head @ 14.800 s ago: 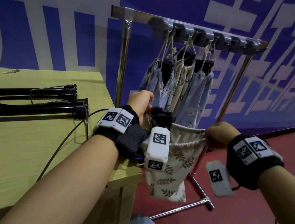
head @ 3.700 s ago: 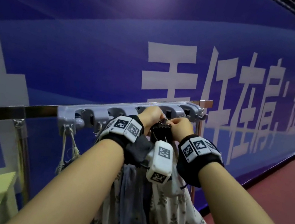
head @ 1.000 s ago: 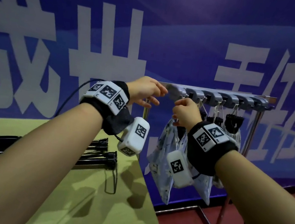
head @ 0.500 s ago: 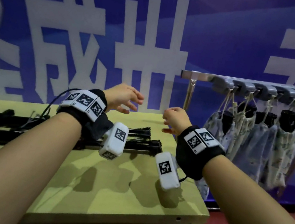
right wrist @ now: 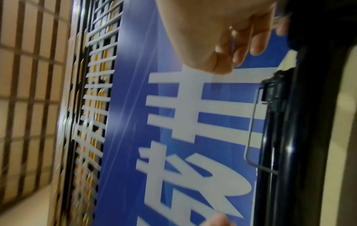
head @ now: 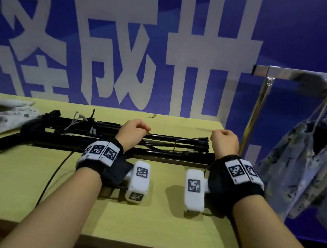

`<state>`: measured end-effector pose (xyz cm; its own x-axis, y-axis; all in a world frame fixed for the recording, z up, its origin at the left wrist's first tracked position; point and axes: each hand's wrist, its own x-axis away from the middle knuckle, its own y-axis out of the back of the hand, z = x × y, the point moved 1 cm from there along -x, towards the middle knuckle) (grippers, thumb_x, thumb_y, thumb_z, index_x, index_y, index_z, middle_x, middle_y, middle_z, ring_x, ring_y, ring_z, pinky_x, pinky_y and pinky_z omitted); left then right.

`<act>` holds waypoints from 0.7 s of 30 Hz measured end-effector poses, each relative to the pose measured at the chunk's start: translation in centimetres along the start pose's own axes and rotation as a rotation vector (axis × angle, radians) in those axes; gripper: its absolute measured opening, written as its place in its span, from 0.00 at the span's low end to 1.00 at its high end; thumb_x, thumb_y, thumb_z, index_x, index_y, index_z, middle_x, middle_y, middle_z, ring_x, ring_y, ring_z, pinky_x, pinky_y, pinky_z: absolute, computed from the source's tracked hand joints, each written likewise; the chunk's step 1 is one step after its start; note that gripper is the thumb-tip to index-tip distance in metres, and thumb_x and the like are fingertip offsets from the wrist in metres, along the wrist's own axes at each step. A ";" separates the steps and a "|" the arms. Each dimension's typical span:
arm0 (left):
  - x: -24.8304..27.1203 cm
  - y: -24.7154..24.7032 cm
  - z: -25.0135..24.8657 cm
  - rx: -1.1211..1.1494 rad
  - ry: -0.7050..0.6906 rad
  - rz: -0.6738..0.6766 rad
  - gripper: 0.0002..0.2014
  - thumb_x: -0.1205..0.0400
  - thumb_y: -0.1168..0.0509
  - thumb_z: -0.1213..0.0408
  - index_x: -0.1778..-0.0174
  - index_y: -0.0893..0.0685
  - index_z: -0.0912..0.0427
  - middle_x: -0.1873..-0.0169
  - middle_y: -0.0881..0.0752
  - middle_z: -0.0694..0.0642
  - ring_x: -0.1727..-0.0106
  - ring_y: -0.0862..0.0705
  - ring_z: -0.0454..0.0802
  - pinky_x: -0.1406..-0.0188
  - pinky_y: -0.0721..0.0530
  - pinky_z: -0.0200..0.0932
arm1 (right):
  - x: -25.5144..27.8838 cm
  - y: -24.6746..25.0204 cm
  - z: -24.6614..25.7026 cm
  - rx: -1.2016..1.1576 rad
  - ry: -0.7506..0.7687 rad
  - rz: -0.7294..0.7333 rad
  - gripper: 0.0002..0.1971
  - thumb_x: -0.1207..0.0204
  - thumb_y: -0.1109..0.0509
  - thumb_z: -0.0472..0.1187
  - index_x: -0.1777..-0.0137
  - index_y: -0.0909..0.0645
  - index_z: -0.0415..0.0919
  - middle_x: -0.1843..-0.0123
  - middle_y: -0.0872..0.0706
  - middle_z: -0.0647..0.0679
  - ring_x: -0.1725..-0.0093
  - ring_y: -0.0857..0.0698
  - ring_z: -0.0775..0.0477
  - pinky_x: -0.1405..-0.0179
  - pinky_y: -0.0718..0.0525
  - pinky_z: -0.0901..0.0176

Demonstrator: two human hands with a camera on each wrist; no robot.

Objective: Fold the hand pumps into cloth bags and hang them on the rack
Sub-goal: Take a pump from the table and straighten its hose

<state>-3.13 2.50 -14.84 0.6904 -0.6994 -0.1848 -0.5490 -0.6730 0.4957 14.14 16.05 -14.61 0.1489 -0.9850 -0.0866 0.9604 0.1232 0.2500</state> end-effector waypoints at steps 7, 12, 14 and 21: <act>-0.8 -0.5 0.7 -0.115 -0.141 0.128 0.11 0.19 0.42 0.75 0.57 0.17 0.57 0.58 0.18 0.48 0.49 0.20 0.47 0.46 0.23 0.40 | -0.3 0.0 -1.0 0.221 0.009 0.109 0.09 0.25 0.39 0.35 0.55 0.18 0.35 0.48 0.15 0.35 0.44 0.18 0.33 0.37 0.20 0.41; -0.2 0.0 0.4 -0.061 -0.216 0.024 0.15 0.20 0.43 0.77 0.63 0.17 0.56 0.62 0.17 0.46 0.55 0.20 0.43 0.51 0.26 0.35 | 0.9 0.3 -0.5 0.307 -0.021 0.233 0.08 0.26 0.37 0.34 0.55 0.18 0.31 0.56 0.17 0.37 0.49 0.17 0.34 0.40 0.18 0.40; -0.2 0.5 0.4 0.029 -0.220 -0.106 0.17 0.20 0.44 0.77 0.68 0.18 0.54 0.64 0.17 0.46 0.58 0.21 0.42 0.57 0.26 0.33 | 1.3 0.4 -0.4 0.332 -0.011 0.240 0.10 0.25 0.36 0.35 0.48 0.17 0.30 0.49 0.15 0.34 0.45 0.16 0.33 0.39 0.18 0.39; 0.5 3.0 1.8 0.246 0.030 -0.740 0.16 0.23 0.45 0.73 0.66 0.24 0.45 0.48 0.19 0.53 0.39 0.23 0.52 0.36 0.27 0.48 | 1.5 0.6 -0.7 0.447 0.006 0.225 0.15 0.23 0.36 0.37 0.40 0.20 0.31 0.44 0.15 0.35 0.44 0.17 0.37 0.45 0.19 0.51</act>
<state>-5.26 -0.26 -14.99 0.9282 -0.0432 -0.3695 -0.0269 -0.9984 0.0491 15.08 14.74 -15.23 0.3433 -0.9392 0.0117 0.7096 0.2675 0.6519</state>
